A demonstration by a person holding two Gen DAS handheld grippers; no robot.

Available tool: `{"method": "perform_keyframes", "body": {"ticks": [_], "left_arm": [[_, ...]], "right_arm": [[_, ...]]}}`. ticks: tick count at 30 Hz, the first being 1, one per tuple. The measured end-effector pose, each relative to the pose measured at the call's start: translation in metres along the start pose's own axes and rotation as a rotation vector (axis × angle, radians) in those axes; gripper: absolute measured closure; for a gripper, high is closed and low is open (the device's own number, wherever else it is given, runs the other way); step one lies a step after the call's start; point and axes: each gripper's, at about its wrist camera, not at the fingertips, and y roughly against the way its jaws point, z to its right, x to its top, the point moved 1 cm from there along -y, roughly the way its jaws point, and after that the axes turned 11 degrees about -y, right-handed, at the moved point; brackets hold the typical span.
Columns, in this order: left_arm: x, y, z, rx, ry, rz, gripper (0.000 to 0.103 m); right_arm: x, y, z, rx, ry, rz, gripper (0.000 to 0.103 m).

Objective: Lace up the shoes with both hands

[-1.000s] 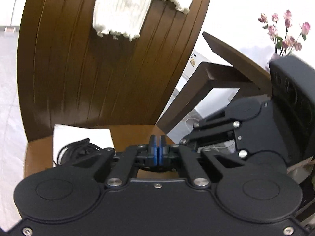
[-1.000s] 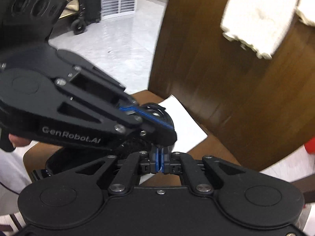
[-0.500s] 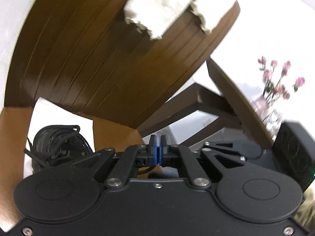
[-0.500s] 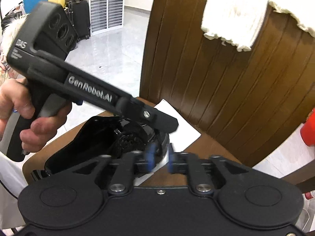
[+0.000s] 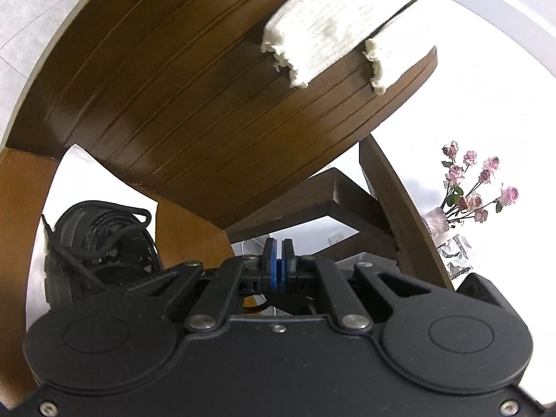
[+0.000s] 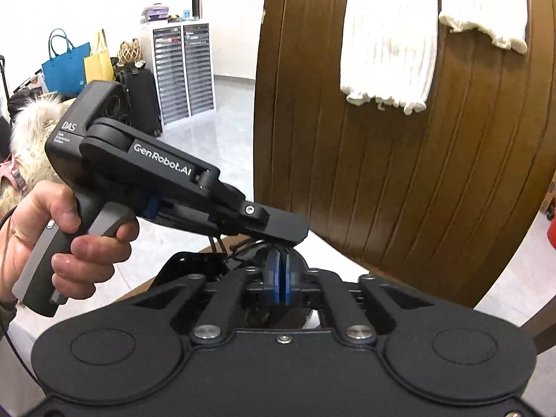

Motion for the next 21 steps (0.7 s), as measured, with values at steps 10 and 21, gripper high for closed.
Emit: {"method": "perform_keyframes", "body": {"ticks": [10, 21], "left_arm": [[0.014, 0.05, 0.039, 0.298, -0.393, -0.07, 0.012], [-0.027, 0.015, 0.058, 0.49, -0.72, -0.391, 0.064]], "right_arm": [[0.011, -0.009, 0.0, -0.017, 0.053, -0.002, 0.101], [0.025, -0.048, -0.021, 0.025, 0.168, -0.114, 0.1]]}}
